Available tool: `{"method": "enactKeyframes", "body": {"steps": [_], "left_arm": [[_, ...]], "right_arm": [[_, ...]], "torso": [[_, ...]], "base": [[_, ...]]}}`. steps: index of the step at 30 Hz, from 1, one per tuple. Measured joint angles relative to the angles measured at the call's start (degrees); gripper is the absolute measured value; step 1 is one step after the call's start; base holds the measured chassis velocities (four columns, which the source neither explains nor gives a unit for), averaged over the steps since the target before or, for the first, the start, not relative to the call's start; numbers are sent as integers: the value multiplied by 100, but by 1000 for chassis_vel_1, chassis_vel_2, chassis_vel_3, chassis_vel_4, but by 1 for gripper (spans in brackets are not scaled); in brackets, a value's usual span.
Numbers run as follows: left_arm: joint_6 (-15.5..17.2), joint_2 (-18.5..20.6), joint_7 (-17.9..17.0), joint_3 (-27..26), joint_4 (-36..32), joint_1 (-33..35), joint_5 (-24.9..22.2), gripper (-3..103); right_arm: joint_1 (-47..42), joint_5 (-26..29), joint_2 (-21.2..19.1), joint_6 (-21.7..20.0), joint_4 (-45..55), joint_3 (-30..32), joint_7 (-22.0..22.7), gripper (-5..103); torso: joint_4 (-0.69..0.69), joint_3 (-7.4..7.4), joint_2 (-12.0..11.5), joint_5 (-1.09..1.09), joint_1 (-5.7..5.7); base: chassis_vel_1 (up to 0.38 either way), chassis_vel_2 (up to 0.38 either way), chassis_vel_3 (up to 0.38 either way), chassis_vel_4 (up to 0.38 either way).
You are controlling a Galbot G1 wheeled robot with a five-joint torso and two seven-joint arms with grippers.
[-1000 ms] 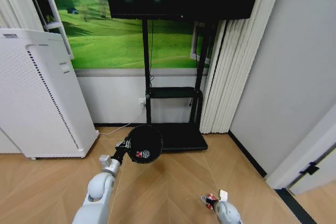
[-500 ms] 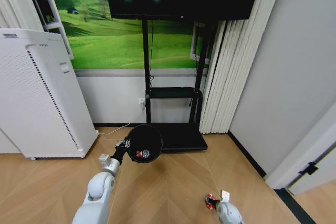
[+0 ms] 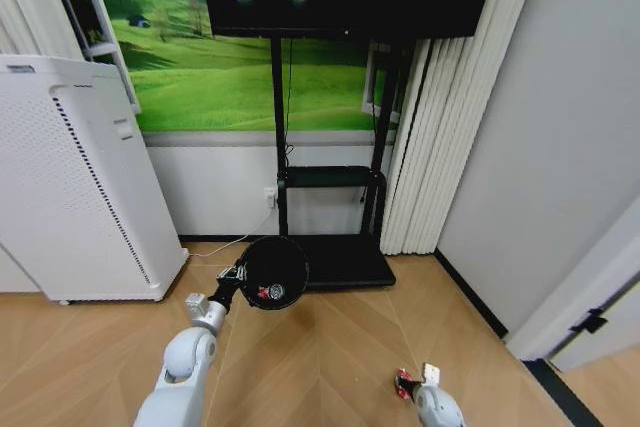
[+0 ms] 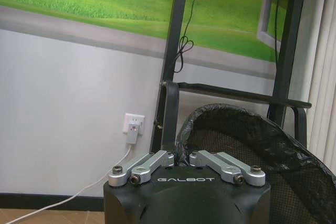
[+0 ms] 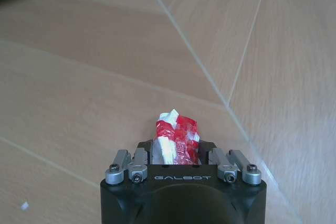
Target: Pick up the trash bin and place the garbage on the floor into it.
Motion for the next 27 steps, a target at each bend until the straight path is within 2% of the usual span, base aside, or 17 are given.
{"method": "enactKeyframes", "body": {"steps": [2, 5, 8, 11, 13, 16, 18, 21, 23, 26, 27], "left_arm": [[0, -1, -1, 4, 5, 2, 1, 7], [0, -1, -2, -4, 41, -2, 5, 7], [0, -5, -4, -17, 132, -8, 17, 7], [0, -5, -4, -17, 217, -10, 18, 7], [0, -5, -4, 13, 422, -27, -53, 7], [9, -5, -4, 53, 514, -48, -154, 7], [81, 2, -5, 293, 827, -179, -432, 7], [106, 7, -22, 386, 929, -249, -510, 7], [138, 35, -87, 703, 1225, -459, -581, 7], [138, 58, -113, 858, 1361, -553, -579, 7], [139, 71, -142, 1078, 1534, -683, -573, 7]], "right_arm": [[-152, 42, -68, 35, 542, 172, -27, 44], [-220, 111, -104, 37, 838, 266, -40, 44], [-330, 290, -180, 34, 1376, 468, -40, 44], [-425, 515, -225, 16, 1928, 647, -40, 44], [-502, 906, -242, 42, 2620, 818, -42, 44], [-515, 1116, -248, 99, 2836, 832, -38, 44], [-558, 1723, -261, 220, 3462, 811, -52, 44], [-568, 1861, -271, 247, 3648, 787, -81, 44], [-645, 2199, -429, 259, 4225, 725, -344, 44], [-685, 2273, -538, 254, 4443, 710, -481, 44], [-733, 2340, -720, 239, 4748, 658, -625, 44]], "torso": [[1, -1, 0, -7, 0], [0, -1, 0, -3, 0], [1, -1, 0, -10, 0], [1, -2, 1, -7, 0], [1, -2, 1, -7, 0], [2, -2, 0, -8, 0], [2, -2, 0, -9, 0], [2, -2, 0, -10, 0], [1, -2, 0, -9, 0], [1, -2, 0, -9, -1], [1, -2, 0, -8, 0]], "base": [[0, 0, 0, 0], [0, 0, 0, 0], [0, 0, 0, 0], [0, 0, 0, 0], [0, 0, 0, 0], [0, 0, 0, 0], [0, 0, 0, 0], [0, 0, 0, 0], [0, 0, 0, 0], [0, 0, 0, 0], [0, 0, 0, 0]]}}
